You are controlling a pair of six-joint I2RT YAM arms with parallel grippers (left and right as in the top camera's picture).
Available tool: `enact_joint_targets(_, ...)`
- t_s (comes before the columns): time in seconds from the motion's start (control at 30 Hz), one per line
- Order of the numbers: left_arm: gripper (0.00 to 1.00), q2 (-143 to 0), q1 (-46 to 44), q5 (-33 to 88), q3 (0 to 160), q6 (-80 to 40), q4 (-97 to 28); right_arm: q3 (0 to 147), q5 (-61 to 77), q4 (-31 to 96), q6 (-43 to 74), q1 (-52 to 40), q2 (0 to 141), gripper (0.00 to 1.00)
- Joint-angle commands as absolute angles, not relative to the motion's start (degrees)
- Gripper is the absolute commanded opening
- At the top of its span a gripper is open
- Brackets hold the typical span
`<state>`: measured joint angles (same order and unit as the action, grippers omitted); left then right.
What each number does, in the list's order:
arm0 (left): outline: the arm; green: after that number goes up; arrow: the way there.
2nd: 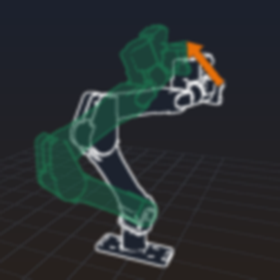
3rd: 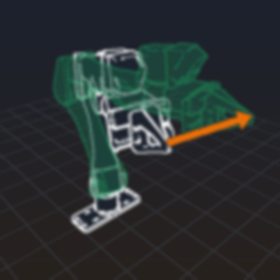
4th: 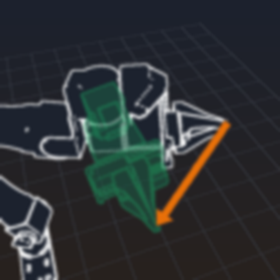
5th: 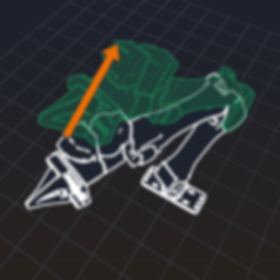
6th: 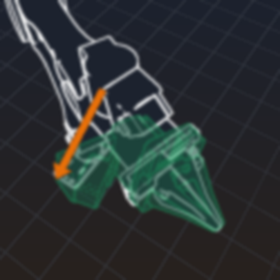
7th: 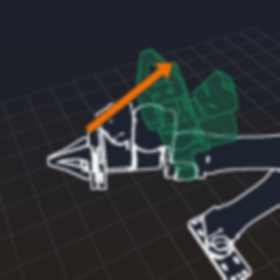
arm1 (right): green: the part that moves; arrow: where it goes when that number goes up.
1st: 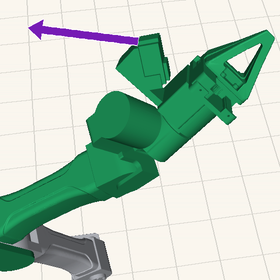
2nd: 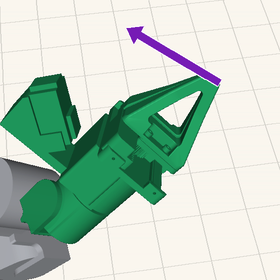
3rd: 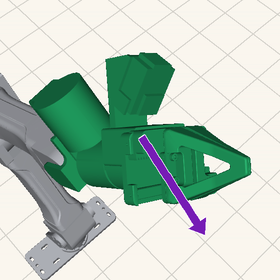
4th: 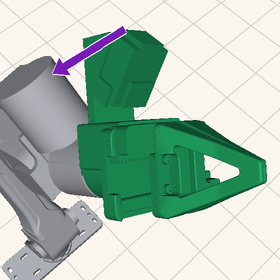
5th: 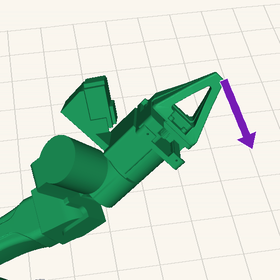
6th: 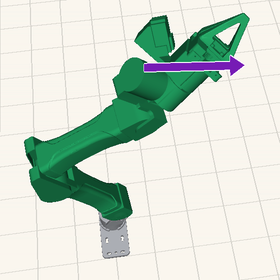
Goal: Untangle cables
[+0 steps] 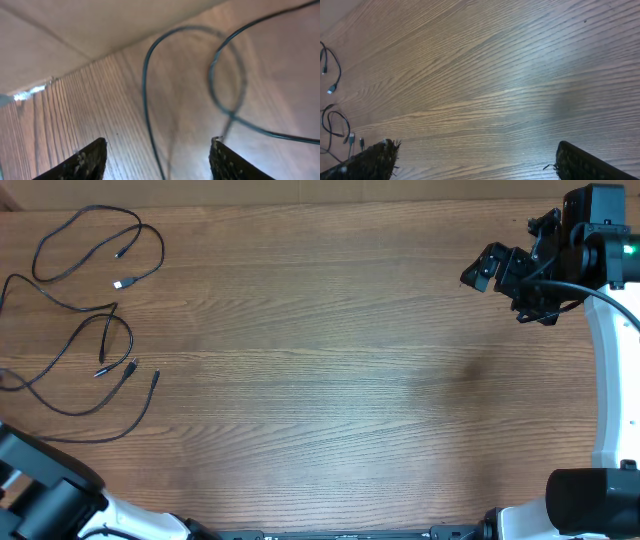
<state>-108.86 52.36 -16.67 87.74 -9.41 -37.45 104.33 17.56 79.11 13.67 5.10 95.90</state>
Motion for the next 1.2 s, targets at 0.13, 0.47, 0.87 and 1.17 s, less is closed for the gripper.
enact_joint_targets(0.13, 0.66, -114.0, 53.1, -15.8, 88.6, -8.1, -33.9, 104.2, 17.2, 78.9, 13.6, 4.9, 95.3, 1.00)
enact_joint_targets(0.47, 0.84, -115.0, 53.3, -16.1, 88.6, -7.2, -23.8, 104.2, 17.2, 78.9, 13.6, 4.9, 95.3, 1.00)
enact_joint_targets(0.87, 0.94, -115.0, 53.3, -16.1, 88.6, 2.4, -25.5, 104.2, 17.2, 78.9, 13.6, 4.9, 95.3, 1.00)
enact_joint_targets(1.17, 0.95, -115.0, 53.3, -16.0, 88.6, 2.4, -30.6, 104.2, 17.2, 78.9, 13.6, 4.9, 95.3, 1.00)
